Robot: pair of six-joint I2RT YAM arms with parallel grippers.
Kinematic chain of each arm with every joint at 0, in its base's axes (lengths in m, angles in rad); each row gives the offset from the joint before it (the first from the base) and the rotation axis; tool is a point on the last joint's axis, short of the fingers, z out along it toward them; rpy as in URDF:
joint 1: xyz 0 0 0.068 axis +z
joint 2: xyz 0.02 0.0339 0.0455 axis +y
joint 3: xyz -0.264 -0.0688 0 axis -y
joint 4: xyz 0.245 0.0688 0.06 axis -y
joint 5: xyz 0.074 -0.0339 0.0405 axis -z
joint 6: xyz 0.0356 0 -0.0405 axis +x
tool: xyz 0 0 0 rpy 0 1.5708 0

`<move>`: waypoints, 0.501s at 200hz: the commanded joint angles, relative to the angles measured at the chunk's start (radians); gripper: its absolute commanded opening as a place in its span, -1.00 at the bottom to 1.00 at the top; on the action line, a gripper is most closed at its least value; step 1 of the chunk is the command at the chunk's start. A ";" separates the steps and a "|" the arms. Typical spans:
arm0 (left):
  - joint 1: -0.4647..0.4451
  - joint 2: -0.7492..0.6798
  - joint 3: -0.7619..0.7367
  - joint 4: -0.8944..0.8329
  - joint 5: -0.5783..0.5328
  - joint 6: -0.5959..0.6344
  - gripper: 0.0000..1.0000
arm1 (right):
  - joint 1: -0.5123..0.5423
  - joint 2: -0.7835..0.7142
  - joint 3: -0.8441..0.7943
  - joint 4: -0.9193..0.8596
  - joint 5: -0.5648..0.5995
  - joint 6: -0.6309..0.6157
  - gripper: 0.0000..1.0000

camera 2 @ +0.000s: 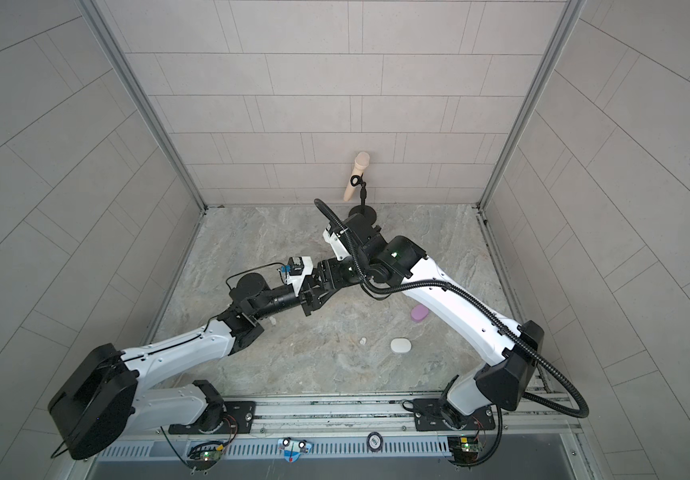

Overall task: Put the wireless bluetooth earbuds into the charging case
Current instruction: 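Push the mint case lid down shut with the right gripper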

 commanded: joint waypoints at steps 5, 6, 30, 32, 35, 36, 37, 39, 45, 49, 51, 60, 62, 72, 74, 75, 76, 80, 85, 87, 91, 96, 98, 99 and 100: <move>-0.004 -0.006 -0.003 0.029 0.006 0.010 -0.85 | 0.003 -0.002 0.018 -0.012 0.014 0.003 0.19; -0.004 -0.006 -0.003 0.029 0.006 0.009 -0.85 | 0.003 -0.003 0.018 -0.013 0.014 0.004 0.19; -0.004 -0.003 -0.003 0.028 0.004 0.011 -0.84 | 0.003 -0.009 0.015 -0.012 0.016 0.008 0.06; -0.004 -0.002 -0.004 0.027 0.004 0.010 -0.84 | 0.003 -0.010 0.015 -0.013 0.018 0.008 0.05; -0.003 -0.001 -0.003 0.027 0.003 0.010 -0.84 | 0.003 -0.011 0.015 -0.012 0.020 0.008 0.04; -0.003 -0.002 -0.002 0.027 0.002 0.010 -0.84 | 0.003 -0.011 0.014 -0.012 0.022 0.008 0.04; -0.003 -0.002 -0.001 0.027 0.002 0.009 -0.83 | 0.003 -0.012 0.014 -0.013 0.023 0.008 0.03; -0.004 -0.002 -0.002 0.026 0.001 0.009 -0.83 | 0.003 -0.013 0.013 -0.011 0.025 0.008 0.03; -0.004 -0.003 -0.001 0.022 -0.001 0.012 -0.81 | 0.002 -0.016 0.010 -0.012 0.032 0.005 0.02; -0.004 -0.003 -0.002 0.020 -0.002 0.012 -0.78 | 0.000 -0.017 0.008 -0.013 0.042 0.001 0.02; -0.003 -0.003 -0.001 0.018 -0.004 0.012 -0.76 | 0.000 -0.019 0.008 -0.014 0.044 0.000 0.01; -0.004 -0.005 -0.001 0.007 -0.009 0.014 -0.66 | -0.008 -0.024 0.001 -0.016 0.053 -0.004 0.00; -0.003 -0.005 -0.002 0.006 -0.010 0.014 -0.64 | -0.010 -0.026 -0.001 -0.014 0.055 -0.005 0.00; -0.003 -0.010 -0.006 -0.004 -0.021 0.016 -0.41 | -0.022 -0.033 -0.015 -0.010 0.058 -0.006 -0.02; -0.003 -0.011 -0.008 -0.006 -0.024 0.016 -0.35 | -0.026 -0.035 -0.019 -0.010 0.058 -0.006 -0.02; -0.003 -0.012 -0.009 -0.007 -0.026 0.016 -0.33 | -0.027 -0.036 -0.020 -0.009 0.058 -0.007 -0.02; -0.004 -0.013 -0.009 -0.008 -0.027 0.016 -0.30 | -0.028 -0.036 -0.021 -0.009 0.059 -0.006 -0.02; -0.003 -0.016 -0.012 -0.013 -0.032 0.016 -0.21 | -0.035 -0.040 -0.028 -0.008 0.059 -0.007 -0.03; -0.004 -0.019 -0.016 -0.017 -0.039 0.017 -0.03 | -0.042 -0.045 -0.036 -0.005 0.062 -0.010 -0.03; -0.003 -0.019 -0.019 -0.020 -0.042 0.016 0.03 | -0.045 -0.046 -0.038 -0.004 0.062 -0.011 -0.03; -0.004 -0.024 -0.022 -0.024 -0.049 0.016 0.14 | -0.051 -0.049 -0.045 -0.003 0.063 -0.011 -0.03; -0.003 -0.030 -0.028 -0.029 -0.059 0.014 0.25 | -0.061 -0.054 -0.054 -0.003 0.064 -0.012 -0.03; -0.004 -0.031 -0.031 -0.031 -0.062 0.014 0.28 | -0.065 -0.057 -0.059 -0.002 0.063 -0.012 -0.03; -0.003 -0.032 -0.033 -0.032 -0.065 0.014 0.31 | -0.067 -0.057 -0.061 -0.001 0.063 -0.013 -0.04; -0.003 -0.034 -0.034 -0.033 -0.067 0.014 0.33 | -0.069 -0.058 -0.063 -0.001 0.064 -0.013 -0.04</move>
